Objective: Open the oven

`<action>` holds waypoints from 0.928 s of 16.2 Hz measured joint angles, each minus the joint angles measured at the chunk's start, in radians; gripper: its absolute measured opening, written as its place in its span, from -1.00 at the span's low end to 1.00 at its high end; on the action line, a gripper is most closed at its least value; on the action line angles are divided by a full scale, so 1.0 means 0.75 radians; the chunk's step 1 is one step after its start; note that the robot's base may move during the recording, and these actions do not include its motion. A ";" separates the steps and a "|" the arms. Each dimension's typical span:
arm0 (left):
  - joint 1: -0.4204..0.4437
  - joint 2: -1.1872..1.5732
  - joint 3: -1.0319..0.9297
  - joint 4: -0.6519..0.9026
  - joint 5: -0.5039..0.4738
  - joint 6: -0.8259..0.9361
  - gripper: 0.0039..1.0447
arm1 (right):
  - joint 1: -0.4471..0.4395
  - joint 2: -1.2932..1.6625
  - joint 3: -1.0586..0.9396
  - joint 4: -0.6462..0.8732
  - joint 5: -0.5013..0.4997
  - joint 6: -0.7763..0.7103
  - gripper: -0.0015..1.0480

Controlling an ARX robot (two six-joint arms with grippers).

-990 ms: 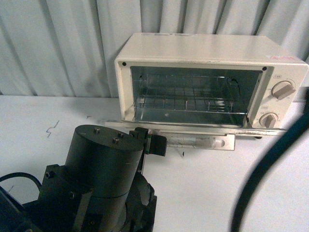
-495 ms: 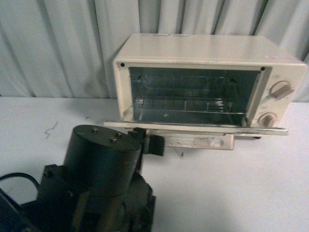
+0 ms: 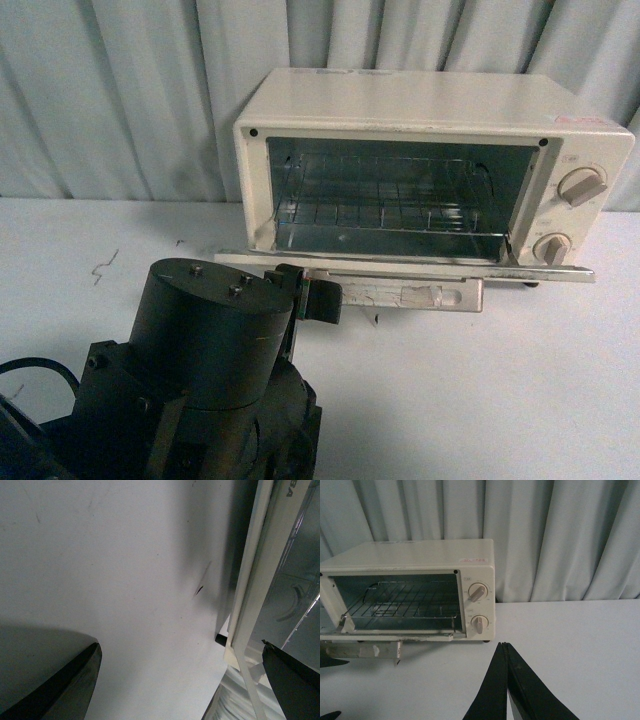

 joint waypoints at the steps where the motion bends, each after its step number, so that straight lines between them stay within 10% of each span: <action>1: 0.000 0.000 0.000 0.000 0.000 0.000 0.87 | 0.000 0.000 0.000 0.001 0.000 0.000 -0.96; 7: 0.000 0.000 0.000 0.000 0.000 0.000 0.87 | 0.000 0.000 0.000 0.001 0.000 -0.002 -0.88; 10: 0.000 0.000 0.000 0.000 0.000 0.000 0.87 | 0.000 0.000 0.000 0.001 0.000 -0.002 -0.08; 11: -0.082 -0.081 -0.065 -0.096 -0.617 0.421 0.87 | 0.000 0.000 0.000 0.002 -0.001 -0.002 0.54; 13: -0.091 -0.227 -0.251 -0.140 -0.883 0.657 0.87 | 0.000 0.000 0.000 0.001 0.000 -0.001 0.91; 15: -0.098 -0.347 -0.408 -0.183 -0.971 0.670 0.87 | 0.000 0.000 0.000 0.001 -0.001 -0.002 0.87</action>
